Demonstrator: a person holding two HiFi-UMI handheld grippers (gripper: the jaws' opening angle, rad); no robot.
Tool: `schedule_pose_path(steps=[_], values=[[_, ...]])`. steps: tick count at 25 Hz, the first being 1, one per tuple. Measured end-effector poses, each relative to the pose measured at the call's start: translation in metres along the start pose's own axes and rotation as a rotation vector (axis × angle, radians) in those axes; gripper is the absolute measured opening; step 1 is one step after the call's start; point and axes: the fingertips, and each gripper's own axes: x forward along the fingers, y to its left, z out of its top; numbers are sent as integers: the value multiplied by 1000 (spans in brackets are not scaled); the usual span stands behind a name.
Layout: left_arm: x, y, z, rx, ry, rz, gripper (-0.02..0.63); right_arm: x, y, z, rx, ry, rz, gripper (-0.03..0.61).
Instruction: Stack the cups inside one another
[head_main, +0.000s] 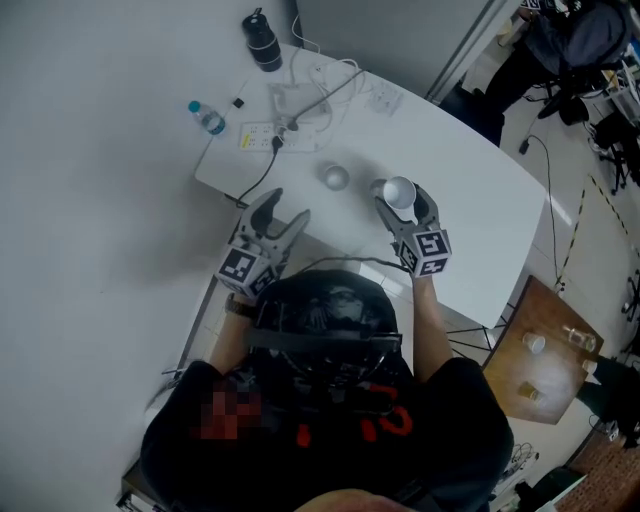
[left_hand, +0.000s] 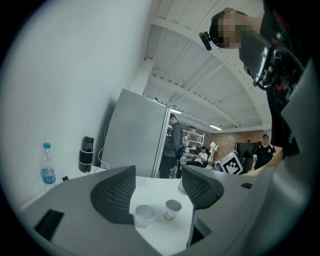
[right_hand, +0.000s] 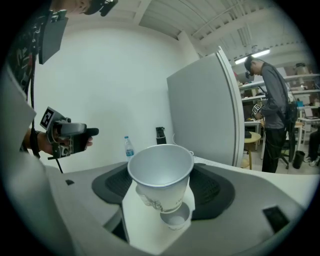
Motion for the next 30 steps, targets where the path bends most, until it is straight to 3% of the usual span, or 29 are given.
schedule_pose_path(steps=[3, 18, 30], values=[[-4, -1, 6, -49, -27, -2, 284, 17, -10, -15, 14, 30, 12, 364], [-29, 10, 14, -94, -67, 96, 284, 63, -29, -91, 17, 193, -11, 370], [-28, 6, 23, -47, -47, 69, 284, 46, -16, -62, 13, 129, -22, 400]])
